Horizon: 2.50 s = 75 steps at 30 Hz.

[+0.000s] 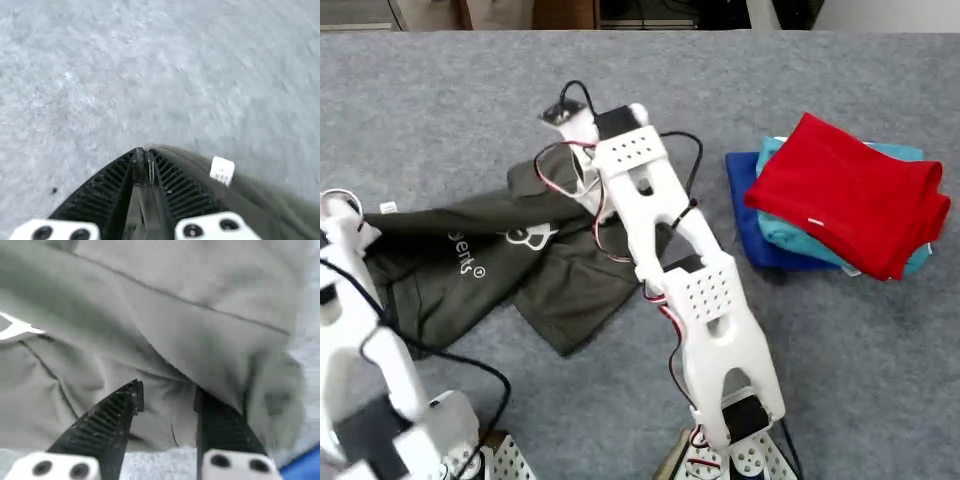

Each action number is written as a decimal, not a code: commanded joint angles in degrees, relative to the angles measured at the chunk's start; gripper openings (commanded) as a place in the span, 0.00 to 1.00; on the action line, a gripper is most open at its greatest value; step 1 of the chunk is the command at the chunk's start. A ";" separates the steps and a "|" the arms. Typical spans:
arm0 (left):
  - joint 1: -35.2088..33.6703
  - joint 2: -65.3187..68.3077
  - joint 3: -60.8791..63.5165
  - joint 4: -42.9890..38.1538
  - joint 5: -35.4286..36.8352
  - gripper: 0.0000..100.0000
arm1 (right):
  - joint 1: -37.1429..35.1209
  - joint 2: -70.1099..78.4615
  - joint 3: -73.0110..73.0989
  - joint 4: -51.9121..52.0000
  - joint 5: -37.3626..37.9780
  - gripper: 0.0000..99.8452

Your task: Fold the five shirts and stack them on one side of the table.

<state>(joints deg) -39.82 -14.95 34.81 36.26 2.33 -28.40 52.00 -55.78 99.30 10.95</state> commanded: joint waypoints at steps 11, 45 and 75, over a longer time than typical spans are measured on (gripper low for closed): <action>-4.57 28.00 -30.68 -1.93 14.68 0.02 | -3.91 -6.64 0.84 -2.55 4.40 0.18; -0.62 24.13 -23.03 15.12 -19.25 0.02 | -11.30 -15.69 54.37 -8.62 10.99 0.18; 2.90 17.36 -2.20 -4.66 -14.42 0.02 | -2.07 9.54 -28.88 1.85 5.36 0.29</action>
<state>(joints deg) -37.45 4.48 32.53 32.40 -12.79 -31.56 55.52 -73.01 101.05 19.12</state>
